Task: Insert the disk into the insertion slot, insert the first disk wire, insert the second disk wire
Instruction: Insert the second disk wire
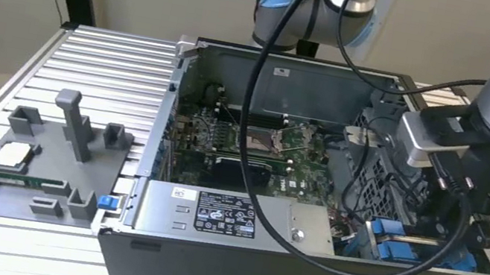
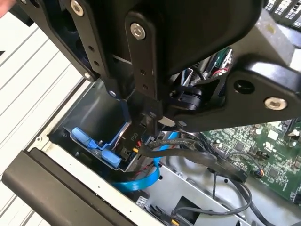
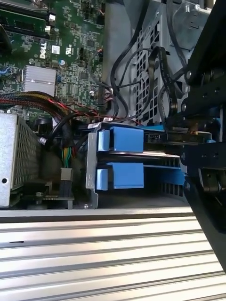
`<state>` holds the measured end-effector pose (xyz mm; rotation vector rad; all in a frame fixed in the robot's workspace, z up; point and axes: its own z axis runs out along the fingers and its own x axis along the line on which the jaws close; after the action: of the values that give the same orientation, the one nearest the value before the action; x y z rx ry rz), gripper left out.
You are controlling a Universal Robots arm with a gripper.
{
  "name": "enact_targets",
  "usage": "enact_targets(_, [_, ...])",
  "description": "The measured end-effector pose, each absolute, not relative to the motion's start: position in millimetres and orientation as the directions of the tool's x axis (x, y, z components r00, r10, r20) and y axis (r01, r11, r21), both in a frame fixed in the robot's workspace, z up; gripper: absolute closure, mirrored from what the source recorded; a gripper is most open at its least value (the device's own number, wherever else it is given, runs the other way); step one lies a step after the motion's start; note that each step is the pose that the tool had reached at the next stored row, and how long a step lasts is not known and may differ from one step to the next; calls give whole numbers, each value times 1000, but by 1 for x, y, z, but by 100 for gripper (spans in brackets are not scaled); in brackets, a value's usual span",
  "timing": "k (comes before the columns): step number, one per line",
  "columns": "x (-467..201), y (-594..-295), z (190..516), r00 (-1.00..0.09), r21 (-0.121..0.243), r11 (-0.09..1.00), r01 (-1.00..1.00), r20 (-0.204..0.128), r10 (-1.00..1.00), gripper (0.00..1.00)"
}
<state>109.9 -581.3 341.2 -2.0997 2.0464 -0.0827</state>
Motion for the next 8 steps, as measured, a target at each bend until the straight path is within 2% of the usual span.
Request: enact_targets(8, [110, -581, 378, 35, -187, -15, -982, -104, -994, 0])
